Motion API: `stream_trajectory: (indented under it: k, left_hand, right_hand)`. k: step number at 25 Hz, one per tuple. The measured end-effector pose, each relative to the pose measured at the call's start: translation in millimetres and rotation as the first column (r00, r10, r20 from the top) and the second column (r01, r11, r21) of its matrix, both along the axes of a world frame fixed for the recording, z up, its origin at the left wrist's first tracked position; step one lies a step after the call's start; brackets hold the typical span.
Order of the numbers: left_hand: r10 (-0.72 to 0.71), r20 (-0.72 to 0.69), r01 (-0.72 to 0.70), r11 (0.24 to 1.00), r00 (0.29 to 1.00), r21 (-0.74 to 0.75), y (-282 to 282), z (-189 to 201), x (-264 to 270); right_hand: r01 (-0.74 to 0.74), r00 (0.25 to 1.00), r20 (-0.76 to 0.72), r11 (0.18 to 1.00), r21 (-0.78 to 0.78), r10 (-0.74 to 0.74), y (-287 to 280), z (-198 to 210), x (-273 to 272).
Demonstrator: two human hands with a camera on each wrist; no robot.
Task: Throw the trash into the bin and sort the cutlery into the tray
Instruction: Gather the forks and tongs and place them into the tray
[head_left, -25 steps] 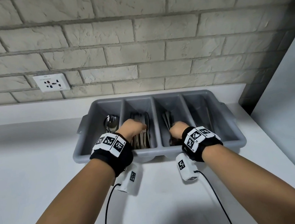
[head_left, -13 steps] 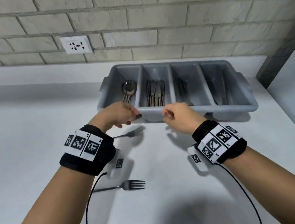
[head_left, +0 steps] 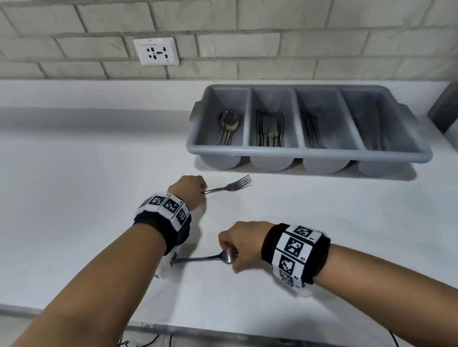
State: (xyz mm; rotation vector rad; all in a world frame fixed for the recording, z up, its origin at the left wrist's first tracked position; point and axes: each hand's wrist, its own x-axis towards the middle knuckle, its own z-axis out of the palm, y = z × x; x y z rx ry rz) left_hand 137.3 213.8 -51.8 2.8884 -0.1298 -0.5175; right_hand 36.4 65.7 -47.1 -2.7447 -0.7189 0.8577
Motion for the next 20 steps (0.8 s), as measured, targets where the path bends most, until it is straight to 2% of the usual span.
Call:
stream_trajectory:
  k: [3, 6, 8, 11, 13, 15, 18, 20]
  left_hand:
    - [-0.021, -0.054, 0.023, 0.999, 0.998, 0.049, 2, -4, -2]
    - [-0.082, -0.111, 0.092, 0.991, 0.990, 0.097, -2, -2, -11]
    - [-0.137, -0.121, 0.144, 0.988, 0.983, 0.052, -7, 0, -17]
    - [-0.144, -0.174, 0.099, 0.964, 0.974, -0.247, -17, 1, -27]
    - [-0.136, -0.178, 0.048, 0.903, 0.975, -0.426, -25, 1, -34]
    - [-0.133, -0.138, 0.040, 0.844, 0.981, -0.534, -33, 3, -38]
    - [-0.083, -0.020, 0.048, 0.739, 0.996, -0.672, -50, 22, -38]
    - [-0.063, -0.013, 0.031, 0.651, 0.998, -0.759, -65, 43, -35]
  right_hand:
    - [0.075, 0.997, -0.015, 0.997, 0.024, -0.075, -3, -1, 11]
    - [0.232, 0.971, 0.050, 0.971, 0.061, -0.235, -22, -1, 26]
    - [0.343, 0.931, 0.089, 0.932, 0.116, -0.353, -37, -3, 33]
    - [0.419, 0.884, 0.131, 0.885, 0.205, -0.449, -55, -7, 43]
    - [0.410, 0.872, 0.175, 0.877, 0.249, -0.457, -62, -5, 45]
    - [0.391, 0.843, 0.253, 0.863, 0.320, -0.475, -70, 2, 45]
    - [0.376, 0.739, 0.336, 0.772, 0.513, -0.584, -89, 22, 45]
    - [0.376, 0.631, 0.374, 0.689, 0.619, -0.680, -108, 38, 48]
